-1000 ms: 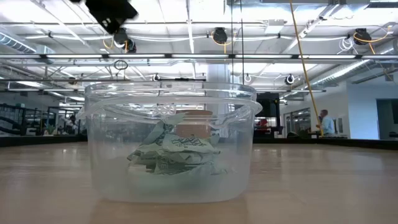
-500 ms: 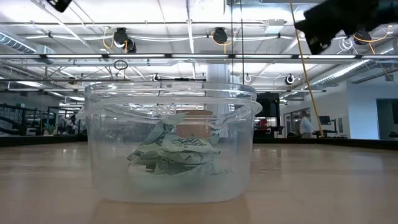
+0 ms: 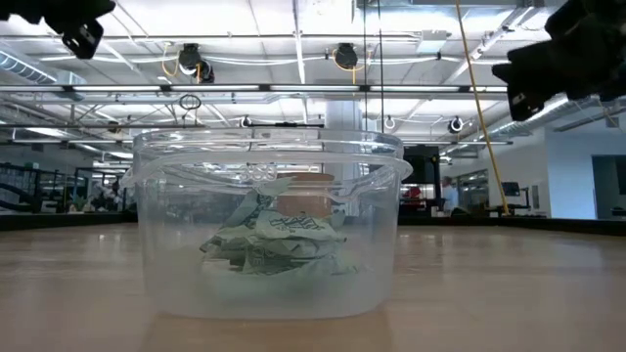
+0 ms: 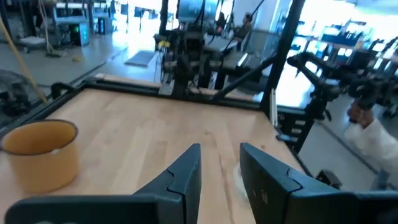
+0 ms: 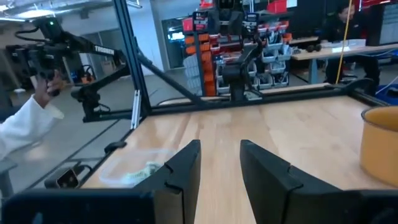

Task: Pick and place Stevia / Truvia into bins
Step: Return to Home Position

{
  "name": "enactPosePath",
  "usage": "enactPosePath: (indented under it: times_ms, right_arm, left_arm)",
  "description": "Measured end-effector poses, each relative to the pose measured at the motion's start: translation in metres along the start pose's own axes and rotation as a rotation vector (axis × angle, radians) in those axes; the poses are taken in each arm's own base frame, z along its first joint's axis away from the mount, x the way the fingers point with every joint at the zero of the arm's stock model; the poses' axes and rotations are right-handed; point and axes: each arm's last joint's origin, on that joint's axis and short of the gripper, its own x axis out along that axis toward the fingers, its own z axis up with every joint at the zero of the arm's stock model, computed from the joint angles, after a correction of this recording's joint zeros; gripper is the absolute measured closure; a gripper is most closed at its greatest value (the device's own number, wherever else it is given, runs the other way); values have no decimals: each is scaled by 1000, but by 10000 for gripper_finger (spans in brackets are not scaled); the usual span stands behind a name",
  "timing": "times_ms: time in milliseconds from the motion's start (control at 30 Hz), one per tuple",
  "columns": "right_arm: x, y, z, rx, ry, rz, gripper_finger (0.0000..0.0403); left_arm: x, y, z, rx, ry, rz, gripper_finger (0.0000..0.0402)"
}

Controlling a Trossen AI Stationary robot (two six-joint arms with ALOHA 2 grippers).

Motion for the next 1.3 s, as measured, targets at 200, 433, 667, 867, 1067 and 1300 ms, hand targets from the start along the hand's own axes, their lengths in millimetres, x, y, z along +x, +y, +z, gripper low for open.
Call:
enactPosePath:
  times_ms: [200, 433, 667, 867, 1067, 1300]
  right_arm:
    - [-5, 0, 5, 12, -87, 14, 298]
    - [-6, 0, 4, -7, -77, 11, 296]
    - [-6, -1, 2, -13, -63, -6, 296]
    - [-6, -2, 6, -8, -103, -52, 297]
    - [-6, -2, 5, -8, -100, -47, 296]
    - [-6, -2, 6, -8, -100, -46, 296]
  left_arm:
    - [9, 3, -26, -15, 4, -1, 286]
    - [-21, 8, -8, 0, -108, -38, 286]
    - [-18, 6, -9, 66, -138, -59, 286]
    - [18, 2, -54, 83, -184, -176, 286]
    - [37, 5, -94, 58, -209, -210, 286]
    - [39, 5, -102, 2, -113, -220, 286]
